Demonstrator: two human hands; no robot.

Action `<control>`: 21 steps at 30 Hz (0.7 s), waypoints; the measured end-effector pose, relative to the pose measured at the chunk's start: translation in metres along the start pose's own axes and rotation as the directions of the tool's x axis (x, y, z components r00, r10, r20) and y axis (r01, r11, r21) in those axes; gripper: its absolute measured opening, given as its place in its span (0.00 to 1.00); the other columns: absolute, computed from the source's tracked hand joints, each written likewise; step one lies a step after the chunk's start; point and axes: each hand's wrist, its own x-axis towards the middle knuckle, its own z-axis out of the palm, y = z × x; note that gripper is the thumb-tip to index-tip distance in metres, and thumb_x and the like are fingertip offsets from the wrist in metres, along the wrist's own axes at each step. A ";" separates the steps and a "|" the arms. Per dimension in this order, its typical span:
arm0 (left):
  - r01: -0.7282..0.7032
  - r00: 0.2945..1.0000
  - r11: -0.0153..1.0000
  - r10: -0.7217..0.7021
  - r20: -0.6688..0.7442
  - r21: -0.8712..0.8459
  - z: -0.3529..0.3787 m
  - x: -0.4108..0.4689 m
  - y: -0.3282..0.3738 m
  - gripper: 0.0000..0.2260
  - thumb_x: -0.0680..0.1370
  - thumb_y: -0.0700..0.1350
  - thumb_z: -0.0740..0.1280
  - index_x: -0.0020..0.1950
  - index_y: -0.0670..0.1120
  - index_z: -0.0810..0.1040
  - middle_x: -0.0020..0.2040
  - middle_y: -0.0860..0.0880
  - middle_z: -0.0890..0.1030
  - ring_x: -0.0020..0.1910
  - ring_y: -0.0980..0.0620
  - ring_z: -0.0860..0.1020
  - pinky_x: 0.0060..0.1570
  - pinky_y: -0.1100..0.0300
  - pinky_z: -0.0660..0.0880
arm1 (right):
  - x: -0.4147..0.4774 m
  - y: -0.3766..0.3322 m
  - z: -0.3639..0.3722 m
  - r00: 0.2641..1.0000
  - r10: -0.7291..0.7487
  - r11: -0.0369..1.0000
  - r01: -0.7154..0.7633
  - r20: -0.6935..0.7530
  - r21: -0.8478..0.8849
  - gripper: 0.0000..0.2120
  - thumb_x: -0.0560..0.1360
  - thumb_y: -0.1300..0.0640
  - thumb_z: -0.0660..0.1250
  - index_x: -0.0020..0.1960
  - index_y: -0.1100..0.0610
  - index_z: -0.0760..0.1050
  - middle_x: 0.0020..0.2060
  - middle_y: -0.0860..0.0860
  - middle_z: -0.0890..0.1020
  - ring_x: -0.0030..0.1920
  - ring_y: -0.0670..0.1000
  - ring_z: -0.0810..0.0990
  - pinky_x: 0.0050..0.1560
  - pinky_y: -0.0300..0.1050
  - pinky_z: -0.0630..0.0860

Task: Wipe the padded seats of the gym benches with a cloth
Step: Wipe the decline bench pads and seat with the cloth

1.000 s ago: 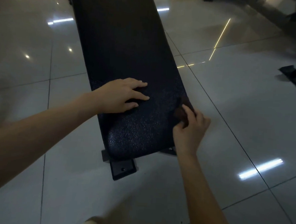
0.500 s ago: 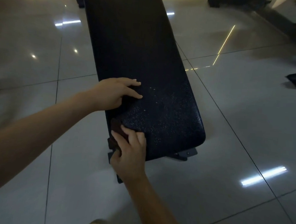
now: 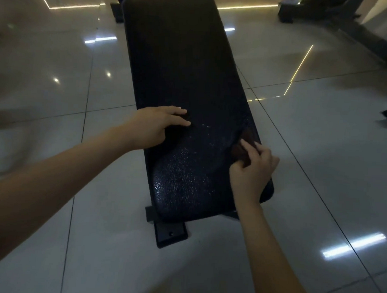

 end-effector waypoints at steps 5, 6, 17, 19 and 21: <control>0.097 0.995 0.995 -0.098 -0.030 -0.026 -0.003 -0.004 -0.011 0.34 0.72 0.28 0.58 0.73 0.56 0.70 0.78 0.56 0.61 0.76 0.52 0.61 0.64 0.57 0.68 | -0.042 -0.034 0.031 0.948 -0.242 0.970 0.236 0.207 0.052 0.24 0.65 0.65 0.63 0.59 0.54 0.82 0.58 0.53 0.77 0.55 0.50 0.67 0.57 0.50 0.74; 0.108 0.993 0.993 -0.109 -0.034 -0.037 -0.004 -0.003 -0.012 0.34 0.72 0.28 0.58 0.73 0.55 0.70 0.78 0.55 0.61 0.76 0.52 0.61 0.67 0.55 0.68 | -0.057 -0.041 0.038 0.912 -0.317 0.948 0.304 0.262 0.089 0.24 0.65 0.62 0.61 0.58 0.54 0.82 0.58 0.53 0.78 0.54 0.53 0.69 0.54 0.51 0.74; 0.125 0.986 0.984 -0.137 -0.098 -0.126 -0.005 0.022 -0.006 0.33 0.73 0.28 0.60 0.72 0.55 0.71 0.77 0.54 0.62 0.76 0.52 0.61 0.69 0.50 0.68 | -0.070 -0.037 0.046 0.657 -0.659 0.743 0.646 0.367 0.175 0.16 0.75 0.50 0.70 0.59 0.57 0.82 0.58 0.55 0.78 0.53 0.55 0.73 0.50 0.52 0.74; 0.132 0.986 0.983 -0.143 -0.080 -0.127 -0.006 0.025 -0.005 0.32 0.73 0.29 0.60 0.73 0.56 0.70 0.78 0.55 0.61 0.76 0.52 0.61 0.69 0.49 0.69 | -0.041 -0.030 0.046 0.679 -0.653 0.744 0.659 0.335 0.114 0.15 0.76 0.51 0.70 0.59 0.58 0.82 0.59 0.56 0.77 0.53 0.56 0.73 0.50 0.53 0.75; 0.147 0.984 0.981 -0.158 -0.082 -0.125 -0.006 0.026 -0.006 0.32 0.73 0.30 0.60 0.73 0.56 0.70 0.78 0.55 0.60 0.76 0.52 0.61 0.67 0.50 0.70 | -0.006 -0.027 0.048 0.716 -0.637 0.756 0.652 0.287 0.053 0.14 0.76 0.53 0.71 0.58 0.59 0.82 0.58 0.56 0.77 0.54 0.56 0.73 0.51 0.53 0.76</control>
